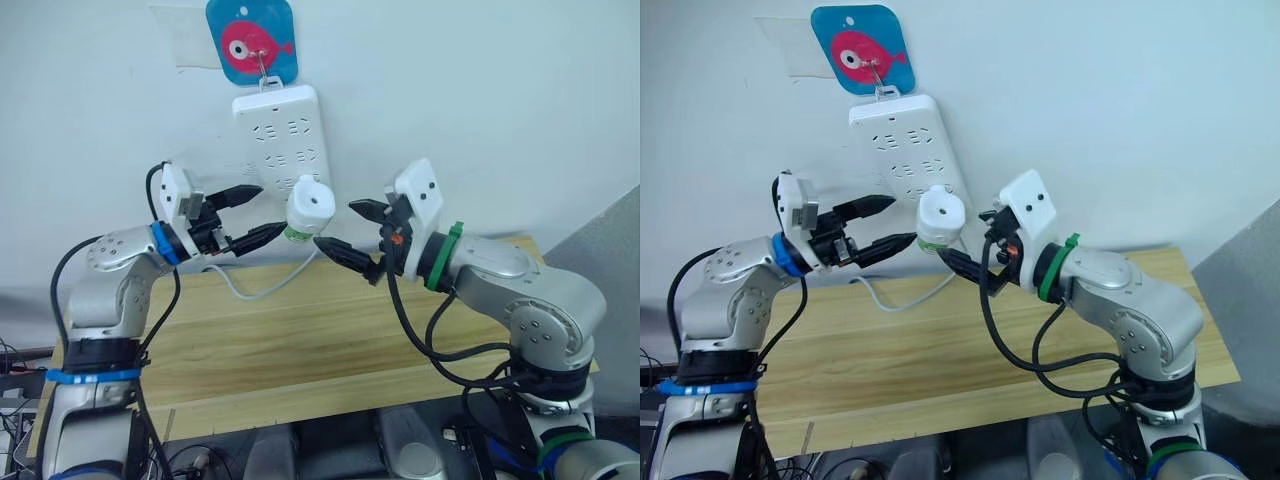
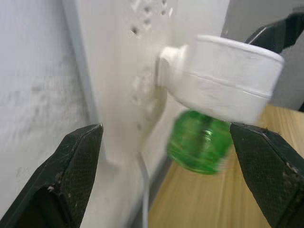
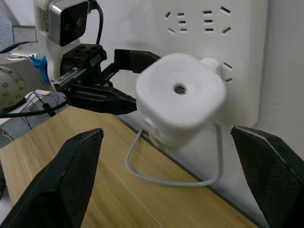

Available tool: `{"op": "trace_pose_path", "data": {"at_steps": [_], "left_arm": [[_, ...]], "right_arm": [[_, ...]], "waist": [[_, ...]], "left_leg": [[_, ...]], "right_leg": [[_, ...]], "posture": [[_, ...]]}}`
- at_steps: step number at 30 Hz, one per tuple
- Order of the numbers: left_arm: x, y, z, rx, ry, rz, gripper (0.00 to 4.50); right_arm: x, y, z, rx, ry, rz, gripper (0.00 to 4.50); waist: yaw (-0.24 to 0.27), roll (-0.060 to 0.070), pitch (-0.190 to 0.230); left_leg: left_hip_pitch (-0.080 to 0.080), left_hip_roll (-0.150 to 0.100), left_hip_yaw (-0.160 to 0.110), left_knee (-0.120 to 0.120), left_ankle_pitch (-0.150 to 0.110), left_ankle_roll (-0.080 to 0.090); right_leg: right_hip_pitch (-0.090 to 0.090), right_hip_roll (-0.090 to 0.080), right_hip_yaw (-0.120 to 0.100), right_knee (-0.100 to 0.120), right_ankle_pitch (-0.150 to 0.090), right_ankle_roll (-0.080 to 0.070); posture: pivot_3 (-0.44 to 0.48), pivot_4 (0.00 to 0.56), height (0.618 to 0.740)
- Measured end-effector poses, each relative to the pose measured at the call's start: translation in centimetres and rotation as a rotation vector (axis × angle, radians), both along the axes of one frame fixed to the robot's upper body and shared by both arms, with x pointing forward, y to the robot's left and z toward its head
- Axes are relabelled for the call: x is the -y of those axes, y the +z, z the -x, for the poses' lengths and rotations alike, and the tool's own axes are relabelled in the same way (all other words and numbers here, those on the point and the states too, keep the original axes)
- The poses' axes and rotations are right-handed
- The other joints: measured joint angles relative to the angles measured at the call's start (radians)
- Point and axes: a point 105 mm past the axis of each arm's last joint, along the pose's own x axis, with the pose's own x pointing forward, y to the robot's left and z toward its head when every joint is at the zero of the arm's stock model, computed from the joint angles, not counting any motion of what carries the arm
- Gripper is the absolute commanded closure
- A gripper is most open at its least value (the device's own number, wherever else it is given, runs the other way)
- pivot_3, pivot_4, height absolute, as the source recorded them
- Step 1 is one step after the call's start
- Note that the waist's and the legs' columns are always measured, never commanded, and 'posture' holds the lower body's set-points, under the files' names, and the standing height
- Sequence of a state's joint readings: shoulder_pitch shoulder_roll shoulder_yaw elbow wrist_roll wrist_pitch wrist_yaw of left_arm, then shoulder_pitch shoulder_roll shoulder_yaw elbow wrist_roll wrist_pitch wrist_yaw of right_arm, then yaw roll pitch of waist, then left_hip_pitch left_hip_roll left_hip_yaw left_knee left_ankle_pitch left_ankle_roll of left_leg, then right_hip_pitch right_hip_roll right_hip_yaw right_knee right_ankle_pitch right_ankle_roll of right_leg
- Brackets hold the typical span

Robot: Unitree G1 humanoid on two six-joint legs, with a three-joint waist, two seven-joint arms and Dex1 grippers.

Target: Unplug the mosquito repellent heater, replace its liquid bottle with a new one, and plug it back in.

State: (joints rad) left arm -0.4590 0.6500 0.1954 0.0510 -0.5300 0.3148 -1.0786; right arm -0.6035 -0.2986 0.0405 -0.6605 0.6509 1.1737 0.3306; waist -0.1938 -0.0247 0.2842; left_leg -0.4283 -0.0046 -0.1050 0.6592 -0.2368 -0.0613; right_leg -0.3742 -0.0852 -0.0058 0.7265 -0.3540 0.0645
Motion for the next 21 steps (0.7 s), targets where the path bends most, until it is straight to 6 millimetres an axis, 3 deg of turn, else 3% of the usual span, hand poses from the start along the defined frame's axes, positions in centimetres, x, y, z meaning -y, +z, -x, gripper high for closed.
{"op": "trace_pose_path", "data": {"at_steps": [10, 21], "left_arm": [[-1.4, -2.3, 4.1, -0.091, 0.084, 0.017, 0.02], [-1.0, -1.8, 8.2, -0.168, 0.055, 0.044, 0.02]], "right_arm": [[1.8, -3.6, 1.1, -0.073, -0.028, 0.009, 0.0], [1.0, -4.1, 1.5, -0.066, -0.03, -0.021, 0.0]], "waist": [[0.008, -0.001, -0.002], [0.056, 0.0, -0.026]], "left_leg": [[0.0, 0.0, 0.0, 0.0, 0.0, 0.0], [0.0, 0.0, 0.001, 0.0, 0.0, -0.001]], "right_leg": [[0.0, 0.0, -0.001, 0.0, 0.0, 0.0], [0.001, 0.0, -0.001, 0.0, 0.0, 0.0]], "posture": [[-0.184, 0.171, 0.74], [-0.158, 0.159, 0.74]]}}
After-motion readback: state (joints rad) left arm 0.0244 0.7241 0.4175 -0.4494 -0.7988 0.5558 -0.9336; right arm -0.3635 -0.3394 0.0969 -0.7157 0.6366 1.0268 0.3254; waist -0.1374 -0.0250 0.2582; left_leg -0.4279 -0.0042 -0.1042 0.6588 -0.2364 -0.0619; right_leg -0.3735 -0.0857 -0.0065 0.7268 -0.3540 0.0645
